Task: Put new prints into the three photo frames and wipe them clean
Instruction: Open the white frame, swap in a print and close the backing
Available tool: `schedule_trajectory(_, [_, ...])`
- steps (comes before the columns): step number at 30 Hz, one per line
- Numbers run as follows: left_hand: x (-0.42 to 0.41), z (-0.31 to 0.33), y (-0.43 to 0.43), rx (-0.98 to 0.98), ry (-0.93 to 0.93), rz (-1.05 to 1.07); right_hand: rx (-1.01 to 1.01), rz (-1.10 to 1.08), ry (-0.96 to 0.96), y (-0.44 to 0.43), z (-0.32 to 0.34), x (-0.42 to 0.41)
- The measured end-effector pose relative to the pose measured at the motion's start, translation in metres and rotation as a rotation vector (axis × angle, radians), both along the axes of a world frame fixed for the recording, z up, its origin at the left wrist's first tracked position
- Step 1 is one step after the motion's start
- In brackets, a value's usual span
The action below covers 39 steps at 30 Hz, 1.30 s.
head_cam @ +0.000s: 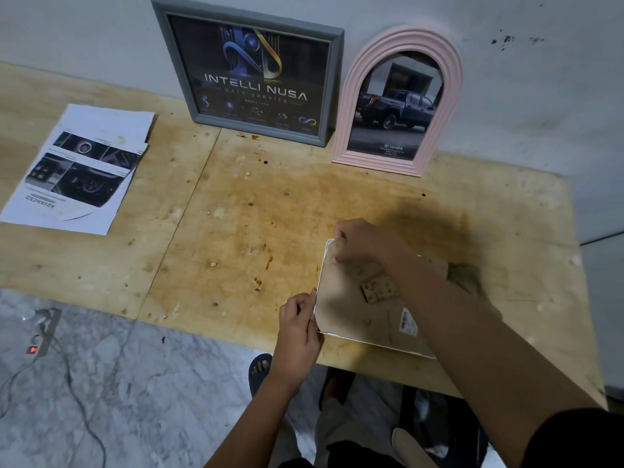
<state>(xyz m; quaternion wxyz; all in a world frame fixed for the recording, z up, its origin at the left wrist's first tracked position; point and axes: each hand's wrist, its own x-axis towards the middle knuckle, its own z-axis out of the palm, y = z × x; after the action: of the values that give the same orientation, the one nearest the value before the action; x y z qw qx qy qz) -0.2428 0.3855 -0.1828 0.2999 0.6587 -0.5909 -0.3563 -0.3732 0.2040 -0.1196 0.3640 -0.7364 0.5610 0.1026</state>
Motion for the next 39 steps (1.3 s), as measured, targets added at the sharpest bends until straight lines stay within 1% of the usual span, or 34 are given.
schedule_trajectory(3, [0.004, -0.004, 0.006, -0.063, -0.100, -0.029, -0.097, 0.079, 0.065, 0.005, -0.008, 0.001])
schedule_trajectory(6, [0.004, -0.008, 0.010, -0.062, -0.150, -0.017, -0.207, 0.244, 0.155, 0.009, -0.008, 0.005])
schedule_trajectory(8, [0.002, -0.009, 0.009, -0.054, -0.195, -0.006, -0.263, 0.376, 0.281, 0.009, -0.006, 0.007])
schedule_trajectory(9, [0.001, -0.010, 0.009, -0.050, -0.213, -0.003, -0.275, 0.434, 0.342, 0.010, -0.005, 0.008])
schedule_trajectory(13, [-0.001, -0.013, 0.009, -0.031, -0.231, 0.006, -0.324, 0.638, 0.460, 0.020, -0.002, 0.015])
schedule_trajectory(15, [-0.002, -0.013, 0.009, -0.031, -0.248, 0.012, -0.299, 0.652, 0.459, 0.025, -0.002, 0.016])
schedule_trajectory(16, [-0.003, -0.013, 0.009, -0.031, -0.257, 0.019, -0.271, 0.626, 0.426, 0.028, -0.003, 0.017])
schedule_trajectory(17, [-0.003, -0.013, 0.009, -0.029, -0.263, 0.026, -0.298, 0.627, 0.385, 0.031, -0.003, 0.017])
schedule_trajectory(18, [-0.004, -0.012, 0.008, -0.029, -0.263, 0.032, -0.391, 0.681, 0.363, 0.034, -0.006, 0.017])
schedule_trajectory(20, [-0.005, -0.012, 0.008, -0.025, -0.255, 0.038, -0.500, 0.776, 0.392, 0.040, -0.009, 0.015])
schedule_trajectory(21, [-0.005, -0.012, 0.007, -0.021, -0.247, 0.041, -0.551, 0.783, 0.426, 0.042, -0.007, 0.014])
schedule_trajectory(22, [-0.005, -0.012, 0.007, -0.018, -0.237, 0.047, -0.650, 0.768, 0.441, 0.045, -0.009, 0.013])
schedule_trajectory(24, [-0.005, -0.012, 0.007, -0.014, -0.218, 0.058, -0.814, 0.743, 0.411, 0.057, -0.012, 0.010])
schedule_trajectory(26, [-0.004, -0.012, 0.007, -0.010, -0.201, 0.062, -0.819, 0.723, 0.437, 0.064, -0.013, 0.012])
schedule_trajectory(27, [-0.004, -0.012, 0.007, -0.009, -0.190, 0.066, -0.797, 0.749, 0.460, 0.065, -0.013, 0.013])
schedule_trajectory(30, [-0.003, -0.012, 0.007, 0.008, -0.160, 0.072, -0.588, 0.730, 0.489, 0.066, -0.015, 0.016])
schedule_trajectory(33, [-0.002, -0.011, 0.006, 0.018, -0.143, 0.049, -0.627, 0.668, 0.493, 0.064, -0.011, 0.019])
schedule_trajectory(36, [0.000, -0.010, 0.007, 0.021, -0.144, 0.035, -0.515, 0.644, 0.452, 0.065, -0.010, 0.019])
schedule_trajectory(37, [0.000, -0.010, 0.007, 0.021, -0.146, 0.034, -0.512, 0.637, 0.433, 0.064, -0.010, 0.018])
schedule_trajectory(39, [0.000, -0.009, 0.008, 0.026, -0.169, 0.022, -0.509, 0.632, 0.464, 0.063, -0.010, 0.019])
